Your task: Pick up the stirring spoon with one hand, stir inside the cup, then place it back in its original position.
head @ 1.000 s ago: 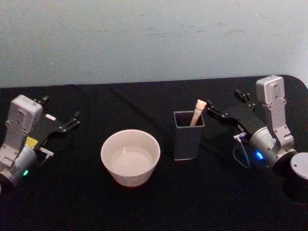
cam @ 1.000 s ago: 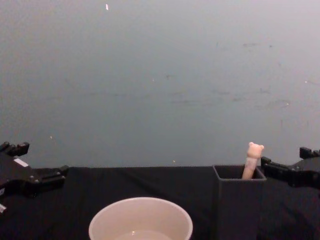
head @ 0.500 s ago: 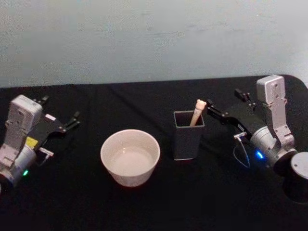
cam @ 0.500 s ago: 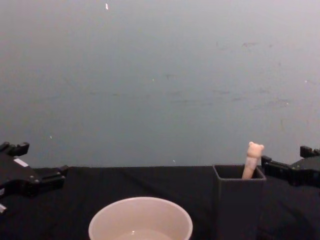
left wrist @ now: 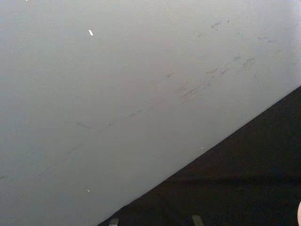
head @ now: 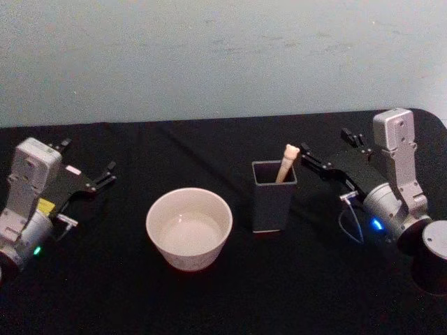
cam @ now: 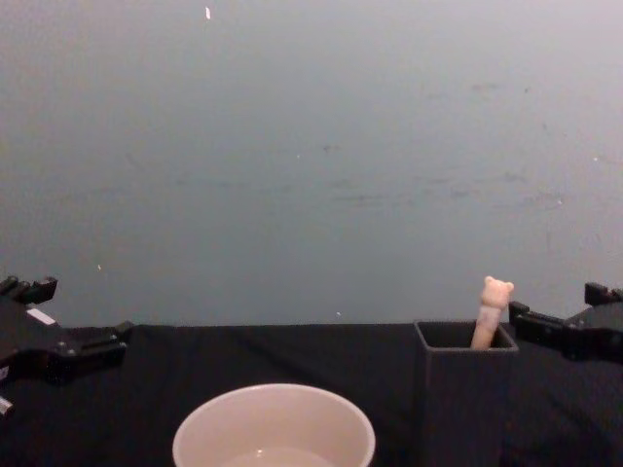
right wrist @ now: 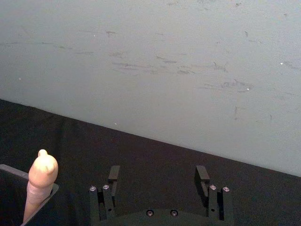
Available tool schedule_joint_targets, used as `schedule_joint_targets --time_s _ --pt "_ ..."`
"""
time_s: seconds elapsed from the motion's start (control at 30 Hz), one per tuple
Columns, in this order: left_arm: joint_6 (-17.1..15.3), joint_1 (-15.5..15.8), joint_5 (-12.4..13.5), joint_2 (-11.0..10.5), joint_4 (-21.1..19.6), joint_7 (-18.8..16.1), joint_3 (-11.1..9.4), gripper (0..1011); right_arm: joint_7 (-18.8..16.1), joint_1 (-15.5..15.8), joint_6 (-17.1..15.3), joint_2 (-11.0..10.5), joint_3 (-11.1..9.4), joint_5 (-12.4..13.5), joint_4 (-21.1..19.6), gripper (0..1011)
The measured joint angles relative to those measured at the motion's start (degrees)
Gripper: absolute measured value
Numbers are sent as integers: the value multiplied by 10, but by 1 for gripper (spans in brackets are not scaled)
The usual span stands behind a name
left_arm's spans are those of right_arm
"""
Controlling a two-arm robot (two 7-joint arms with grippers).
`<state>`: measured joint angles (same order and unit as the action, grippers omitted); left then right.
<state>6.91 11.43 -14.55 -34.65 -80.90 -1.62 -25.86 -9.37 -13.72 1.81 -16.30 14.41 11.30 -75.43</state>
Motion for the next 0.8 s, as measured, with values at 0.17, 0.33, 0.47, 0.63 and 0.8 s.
schedule_joint_targets --time_s 0.17,0.33,0.47,0.63,0.8 --pt "0 0 0 0 0 0 0 1001 0 0 0 0 0 0 0 1002" --pt "0 0 0 0 0 0 0 1001 0 0 0 0 0 1 0 1003" --pt "0 0 0 0 0 0 0 1001 0 0 0 0 0 1 0 1003" --pt "0 0 0 0 0 0 0 1001 0 0 0 0 0 1 0 1003" --pt "0 0 0 0 0 0 0 1001 0 0 0 0 0 1 0 1003"
